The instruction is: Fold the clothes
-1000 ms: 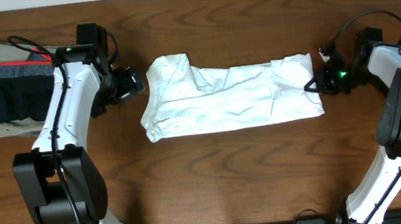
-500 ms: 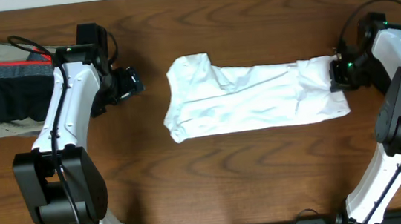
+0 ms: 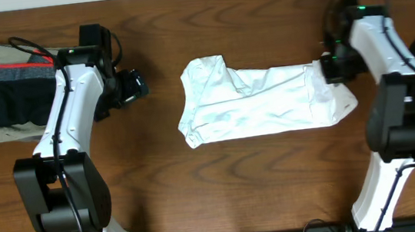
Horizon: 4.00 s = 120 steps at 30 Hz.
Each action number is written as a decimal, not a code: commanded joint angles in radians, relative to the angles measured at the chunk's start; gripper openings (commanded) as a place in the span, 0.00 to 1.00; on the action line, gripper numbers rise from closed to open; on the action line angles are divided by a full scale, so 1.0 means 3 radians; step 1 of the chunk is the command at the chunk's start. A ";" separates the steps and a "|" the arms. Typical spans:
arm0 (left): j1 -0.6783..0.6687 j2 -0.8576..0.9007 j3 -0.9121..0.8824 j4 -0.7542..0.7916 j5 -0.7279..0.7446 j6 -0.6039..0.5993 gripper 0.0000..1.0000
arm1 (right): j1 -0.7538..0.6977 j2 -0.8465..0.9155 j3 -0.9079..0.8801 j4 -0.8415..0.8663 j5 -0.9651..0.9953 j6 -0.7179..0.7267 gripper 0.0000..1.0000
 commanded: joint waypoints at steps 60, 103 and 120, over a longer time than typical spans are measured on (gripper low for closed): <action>0.0004 -0.0031 0.0037 0.0014 -0.0015 0.0042 0.98 | 0.1316 0.0023 0.0544 -0.0594 0.0131 0.0659 0.05; 0.0004 -0.0031 0.0037 0.0013 -0.0015 0.0042 0.98 | 0.0881 -0.0033 0.0146 0.0539 -0.0825 0.0961 0.01; 0.0004 -0.0031 0.0037 0.0003 -0.0015 0.0043 0.98 | 0.0848 -0.0192 -0.0008 0.1091 -0.1269 0.0809 0.01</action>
